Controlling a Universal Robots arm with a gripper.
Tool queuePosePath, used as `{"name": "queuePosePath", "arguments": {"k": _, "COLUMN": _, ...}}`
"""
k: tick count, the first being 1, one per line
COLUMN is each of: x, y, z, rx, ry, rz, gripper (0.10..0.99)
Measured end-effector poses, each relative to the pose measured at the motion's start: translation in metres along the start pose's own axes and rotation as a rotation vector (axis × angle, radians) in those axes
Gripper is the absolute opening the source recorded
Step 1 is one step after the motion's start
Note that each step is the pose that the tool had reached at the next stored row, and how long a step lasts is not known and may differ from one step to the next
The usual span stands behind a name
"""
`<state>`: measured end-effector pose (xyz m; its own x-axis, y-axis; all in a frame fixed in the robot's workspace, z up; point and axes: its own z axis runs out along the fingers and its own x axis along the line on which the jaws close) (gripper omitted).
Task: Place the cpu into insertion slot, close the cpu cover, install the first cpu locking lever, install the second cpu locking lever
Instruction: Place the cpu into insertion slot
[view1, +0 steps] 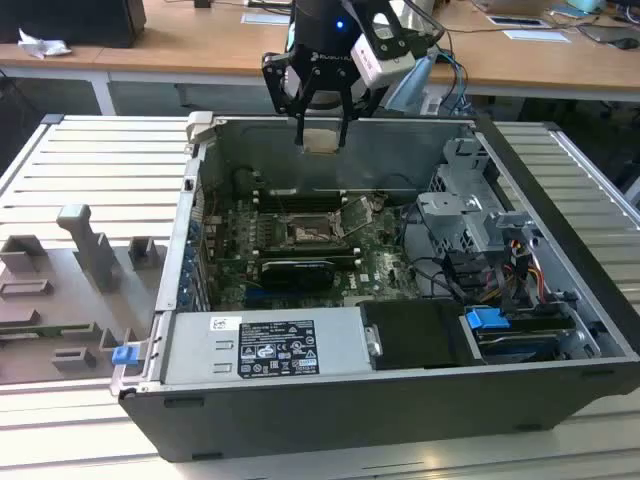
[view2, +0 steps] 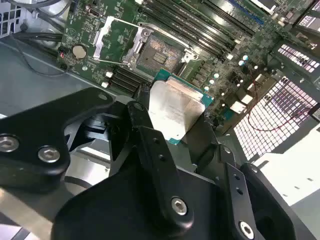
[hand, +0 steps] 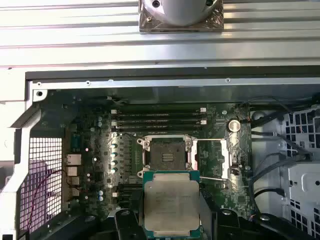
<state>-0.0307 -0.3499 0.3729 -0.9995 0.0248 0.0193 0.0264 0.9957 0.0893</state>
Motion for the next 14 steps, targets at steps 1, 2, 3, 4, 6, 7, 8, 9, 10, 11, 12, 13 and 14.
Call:
{"name": "queuePosePath", "arguments": {"k": 1, "x": 0.0000, "y": 0.0000, "z": 0.0000, "rx": 0.000, "ry": -0.0001, "rz": 0.002, "gripper": 0.537}}
{"name": "queuePosePath", "arguments": {"k": 2, "x": 0.0000, "y": 0.0000, "z": 0.0000, "rx": 0.000, "ry": -0.0012, "rz": 0.014, "gripper": 0.537}}
{"name": "queuePosePath", "arguments": {"k": 3, "x": 0.0000, "y": 0.0000, "z": 0.0000, "rx": 0.000, "ry": -0.0020, "rz": 0.023, "gripper": 0.537}}
{"name": "queuePosePath", "arguments": {"k": 4, "x": 0.0000, "y": 0.0000, "z": 0.0000, "rx": -0.001, "ry": -0.0026, "rz": 0.030, "gripper": 0.537}}
{"name": "queuePosePath", "arguments": {"k": 6, "x": 0.0000, "y": 0.0000, "z": 0.0000, "rx": -0.001, "ry": -0.0038, "rz": 0.043, "gripper": 0.537}}
{"name": "queuePosePath", "arguments": {"k": 7, "x": 0.0000, "y": 0.0000, "z": 0.0000, "rx": -0.001, "ry": -0.0047, "rz": 0.053, "gripper": 0.537}}
{"name": "queuePosePath", "arguments": {"k": 8, "x": 0.0000, "y": 0.0000, "z": 0.0000, "rx": -0.001, "ry": -0.0057, "rz": 0.064, "gripper": 0.537}}
{"name": "queuePosePath", "arguments": {"k": 9, "x": 0.0000, "y": 0.0000, "z": 0.0000, "rx": -0.001, "ry": -0.0063, "rz": 0.071, "gripper": 0.537}}
{"name": "queuePosePath", "arguments": {"k": 10, "x": 0.0000, "y": 0.0000, "z": 0.0000, "rx": -0.001, "ry": -0.0066, "rz": 0.074, "gripper": 0.537}}
{"name": "queuePosePath", "arguments": {"k": 11, "x": 0.0000, "y": 0.0000, "z": 0.0000, "rx": -0.002, "ry": -0.0071, "rz": 0.080, "gripper": 0.537}}
{"name": "queuePosePath", "arguments": {"k": 12, "x": 0.0000, "y": 0.0000, "z": 0.0000, "rx": -0.002, "ry": -0.0074, "rz": 0.083, "gripper": 0.537}}
{"name": "queuePosePath", "arguments": {"k": 13, "x": 0.0000, "y": 0.0000, "z": 0.0000, "rx": -0.002, "ry": -0.0078, "rz": 0.087, "gripper": 0.537}}
{"name": "queuePosePath", "arguments": {"k": 14, "x": 0.0000, "y": 0.0000, "z": 0.0000, "rx": -0.002, "ry": -0.0083, "rz": 0.093, "gripper": 0.537}}
